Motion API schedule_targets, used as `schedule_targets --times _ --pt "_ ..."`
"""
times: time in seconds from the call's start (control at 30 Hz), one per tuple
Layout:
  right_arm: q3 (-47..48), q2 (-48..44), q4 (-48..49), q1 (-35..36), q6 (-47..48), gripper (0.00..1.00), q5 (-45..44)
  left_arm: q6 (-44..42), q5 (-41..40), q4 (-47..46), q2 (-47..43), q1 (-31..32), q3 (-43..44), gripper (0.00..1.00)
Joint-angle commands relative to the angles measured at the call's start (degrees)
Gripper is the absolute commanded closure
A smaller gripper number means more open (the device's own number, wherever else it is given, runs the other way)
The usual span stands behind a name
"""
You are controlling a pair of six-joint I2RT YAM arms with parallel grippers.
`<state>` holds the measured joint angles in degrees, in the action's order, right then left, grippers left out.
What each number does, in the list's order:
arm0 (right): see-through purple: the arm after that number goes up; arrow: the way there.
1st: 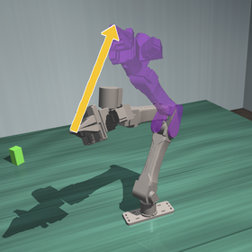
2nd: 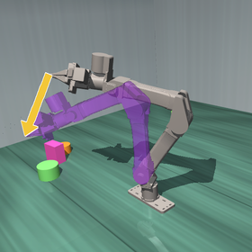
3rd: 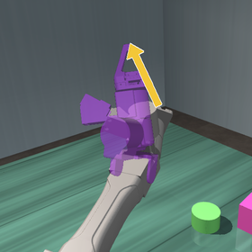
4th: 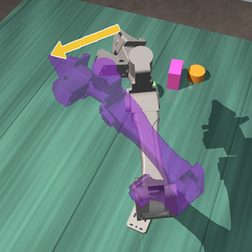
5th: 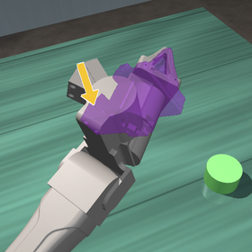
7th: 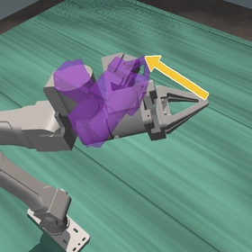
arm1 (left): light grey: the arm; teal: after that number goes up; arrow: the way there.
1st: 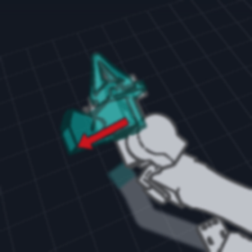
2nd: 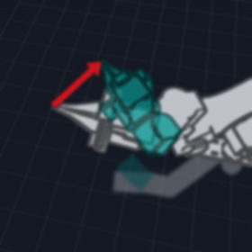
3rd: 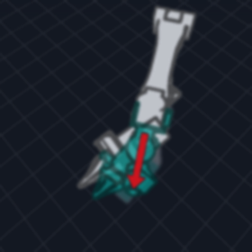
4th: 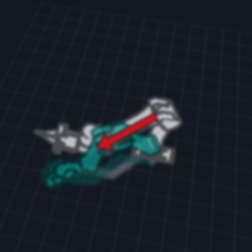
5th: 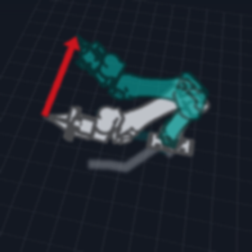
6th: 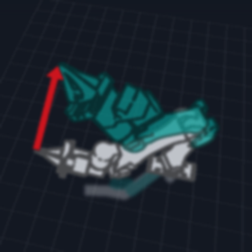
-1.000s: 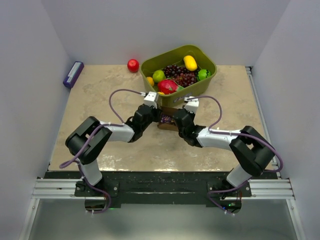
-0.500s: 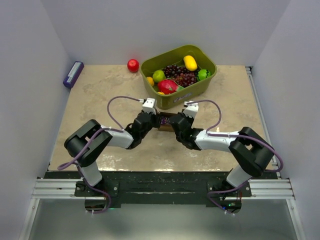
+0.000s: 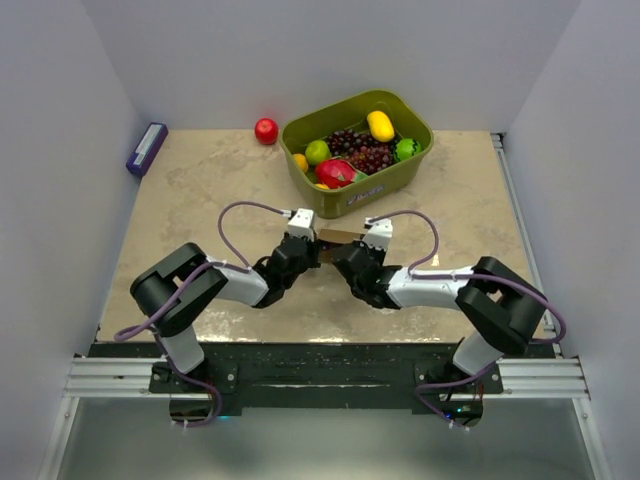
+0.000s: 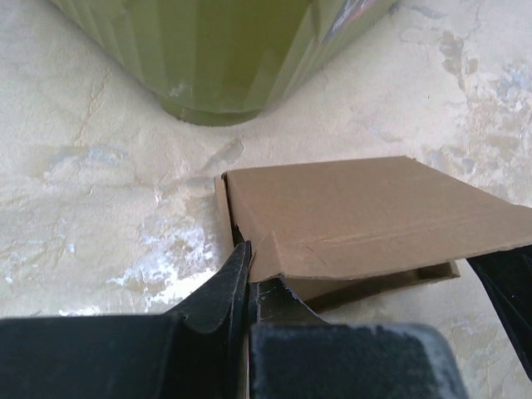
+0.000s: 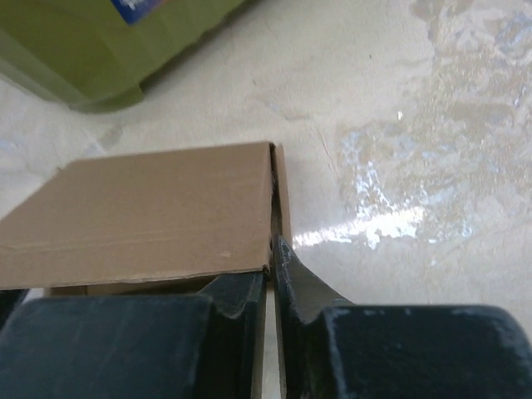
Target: Fold the paper box
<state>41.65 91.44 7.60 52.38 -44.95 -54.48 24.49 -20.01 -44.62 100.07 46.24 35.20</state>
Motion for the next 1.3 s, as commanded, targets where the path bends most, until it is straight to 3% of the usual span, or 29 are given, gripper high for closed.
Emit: schedule_targets --times 0.0,0.07,0.33,0.43,0.8,1.0,1.27 --pt "-1.92 -0.82 -4.78 1.23 -4.10 0.88 -0.98 0.47 -0.91 10.08 0.39 1.13 -2.77 1.00" --pt "-2.45 -2.23 -4.87 2.28 -3.48 0.86 -1.42 0.38 -1.78 10.43 0.30 1.22 -2.94 1.00" --pt "-2.45 -7.67 -11.45 4.92 -2.25 0.53 -1.25 -0.23 -3.46 11.22 -0.40 1.49 -2.94 1.00" --pt "-3.06 -10.83 -14.01 5.63 -2.08 0.45 -0.28 -0.85 -3.28 10.70 -1.28 1.57 -3.38 1.00" --pt "0.70 -22.62 -15.50 8.00 12.86 0.34 3.85 -4.01 -2.05 7.09 -8.21 1.84 -8.74 0.62" --pt "5.53 -24.38 -12.70 7.82 15.68 0.20 7.46 -4.45 -0.82 6.56 -15.07 1.84 -13.75 0.49" --pt "17.05 -15.34 -14.36 2.04 19.20 0.20 16.23 -4.01 2.25 12.36 -23.07 1.84 -11.56 0.43"
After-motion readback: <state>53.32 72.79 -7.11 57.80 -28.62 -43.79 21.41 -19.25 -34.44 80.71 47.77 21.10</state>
